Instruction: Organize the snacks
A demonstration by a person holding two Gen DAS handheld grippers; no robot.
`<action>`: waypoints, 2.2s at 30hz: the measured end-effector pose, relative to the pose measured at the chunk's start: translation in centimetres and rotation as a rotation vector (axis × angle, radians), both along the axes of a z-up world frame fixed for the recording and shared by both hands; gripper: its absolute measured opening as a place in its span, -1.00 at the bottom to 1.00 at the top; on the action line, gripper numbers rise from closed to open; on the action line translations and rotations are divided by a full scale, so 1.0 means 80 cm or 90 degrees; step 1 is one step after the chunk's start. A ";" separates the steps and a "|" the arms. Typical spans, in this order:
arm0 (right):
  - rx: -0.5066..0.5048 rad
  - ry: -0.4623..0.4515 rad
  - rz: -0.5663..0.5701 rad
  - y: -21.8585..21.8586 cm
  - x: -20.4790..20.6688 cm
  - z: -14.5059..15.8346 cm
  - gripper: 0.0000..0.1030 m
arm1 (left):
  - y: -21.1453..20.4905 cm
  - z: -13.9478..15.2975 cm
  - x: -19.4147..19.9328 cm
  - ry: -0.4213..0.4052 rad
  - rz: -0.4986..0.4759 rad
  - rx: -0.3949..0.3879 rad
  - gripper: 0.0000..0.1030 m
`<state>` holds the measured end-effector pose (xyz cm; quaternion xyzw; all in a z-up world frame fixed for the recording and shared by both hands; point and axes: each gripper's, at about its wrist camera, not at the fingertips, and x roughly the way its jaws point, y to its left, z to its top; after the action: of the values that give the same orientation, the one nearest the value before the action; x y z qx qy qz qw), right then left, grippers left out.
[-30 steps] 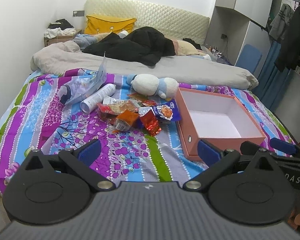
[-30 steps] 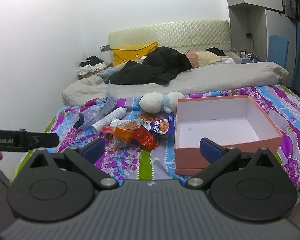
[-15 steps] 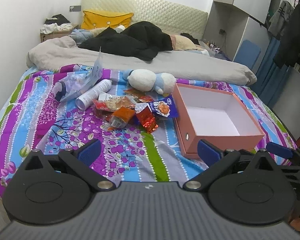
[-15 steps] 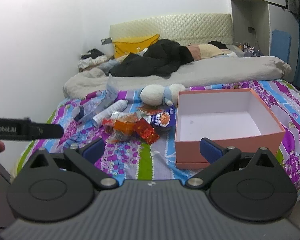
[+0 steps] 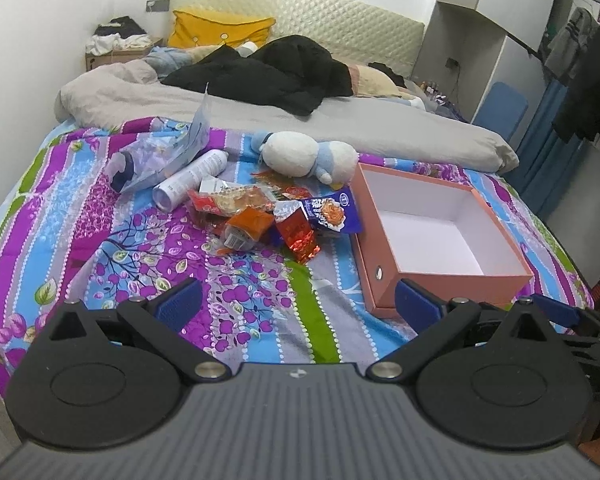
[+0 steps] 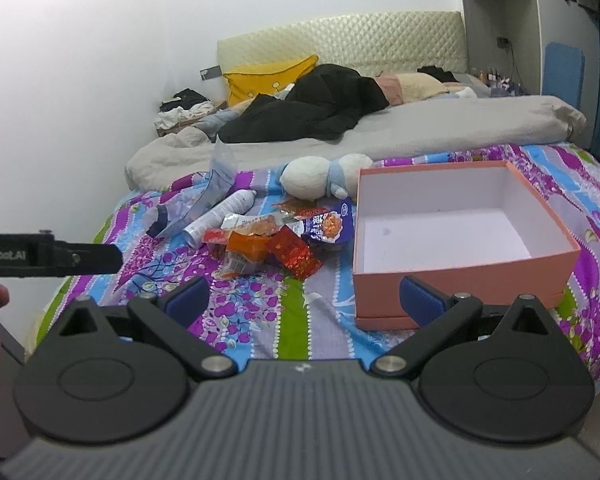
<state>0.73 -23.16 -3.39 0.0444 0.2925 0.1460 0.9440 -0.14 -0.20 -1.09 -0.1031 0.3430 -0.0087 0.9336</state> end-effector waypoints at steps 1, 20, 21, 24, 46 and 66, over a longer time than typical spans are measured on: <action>0.001 -0.004 0.001 0.000 0.000 -0.001 1.00 | 0.000 -0.003 0.001 -0.001 -0.001 -0.001 1.00; -0.013 -0.004 -0.017 0.008 0.024 -0.045 0.98 | -0.004 -0.051 0.059 0.021 -0.043 0.032 1.00; -0.020 -0.003 -0.017 0.009 0.026 -0.047 0.98 | -0.006 -0.052 0.063 0.015 -0.047 0.046 1.00; -0.036 -0.006 -0.018 0.012 0.032 -0.055 0.99 | -0.009 -0.059 0.077 0.014 -0.057 0.066 1.00; -0.085 0.047 0.057 0.092 0.142 -0.107 0.98 | 0.072 -0.155 0.187 0.088 -0.017 -0.002 1.00; -0.185 0.055 0.120 0.155 0.284 -0.218 0.87 | 0.122 -0.271 0.346 0.125 -0.059 -0.034 0.82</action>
<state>23.45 -10.79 -20.81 -0.1140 0.3540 0.1877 0.9091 27.58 9.55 -22.77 -0.1120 0.4370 -0.0509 0.8910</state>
